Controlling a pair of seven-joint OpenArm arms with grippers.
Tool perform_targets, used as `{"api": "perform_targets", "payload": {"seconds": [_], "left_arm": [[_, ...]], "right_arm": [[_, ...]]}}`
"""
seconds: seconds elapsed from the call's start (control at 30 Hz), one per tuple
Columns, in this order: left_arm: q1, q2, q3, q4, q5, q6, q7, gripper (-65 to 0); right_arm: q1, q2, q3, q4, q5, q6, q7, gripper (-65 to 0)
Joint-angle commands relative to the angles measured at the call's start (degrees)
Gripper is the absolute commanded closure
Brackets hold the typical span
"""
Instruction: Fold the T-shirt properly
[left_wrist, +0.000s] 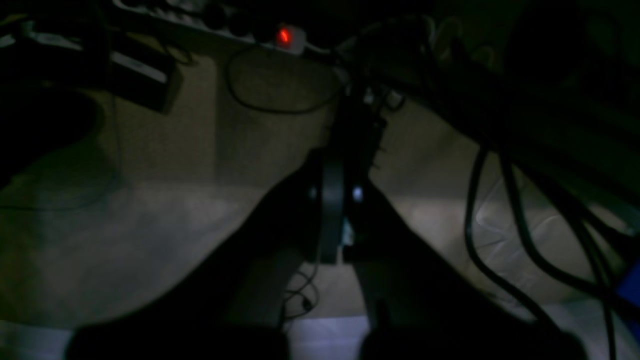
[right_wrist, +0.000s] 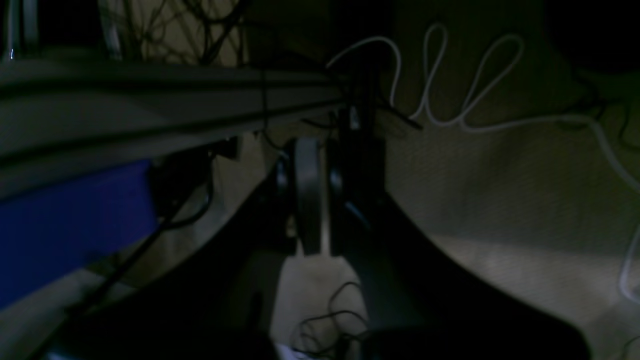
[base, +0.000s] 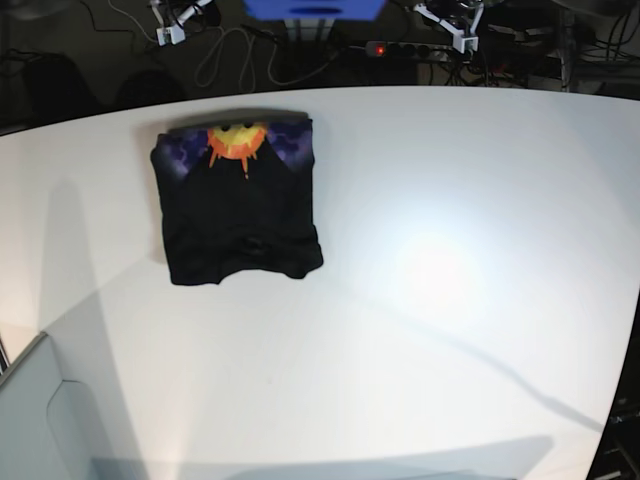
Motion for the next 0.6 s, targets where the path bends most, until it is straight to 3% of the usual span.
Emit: {"api": "perform_targets", "payload": {"seconds": [0.0, 0.07, 0.17, 0.3, 0.37, 0.43, 0.5, 0.57], "left_arm": [[0.0, -0.6, 2.2, -1.5, 0.1, 1.7, -1.6, 0.0], [-1.0, -0.6, 6.9, -4.2, 0.1, 5.4, -4.9, 0.0], [-2.6, -0.5, 13.2, -7.3, -0.1, 9.1, -6.5, 0.0], [-3.6, 0.0, 15.2, -9.1, -0.1, 10.6, -6.5, 0.0], [-3.6, 0.9, 15.4, -9.1, 0.0, 10.6, -6.5, 0.0], [-3.6, 1.2, 15.4, -9.1, 0.0, 10.6, -6.5, 0.0], [-3.6, 1.4, 15.4, -9.1, 0.0, 10.6, -6.6, 0.0], [-3.6, 1.4, 15.4, -9.1, 0.0, 10.6, -6.7, 0.0]], "right_arm": [[-0.4, 0.4, -0.1, -1.3, 0.2, -1.6, 0.9, 0.0], [0.2, 0.2, -0.3, -3.7, 0.2, -8.2, 3.1, 0.0], [0.3, 0.0, -3.0, -6.5, 0.2, -21.9, 6.3, 0.0], [2.3, 0.0, -13.3, -9.2, 0.2, -39.6, 6.4, 0.0], [4.0, -0.3, -17.0, -12.1, 0.2, -46.5, 6.7, 0.0], [5.9, -1.6, -20.0, -15.9, 0.3, -52.2, 7.0, 0.0], [7.2, -2.3, -21.6, -18.5, 0.3, -54.8, 7.0, 0.0], [8.4, -3.1, -22.6, -20.6, 0.3, -55.5, 7.0, 0.0]]}}
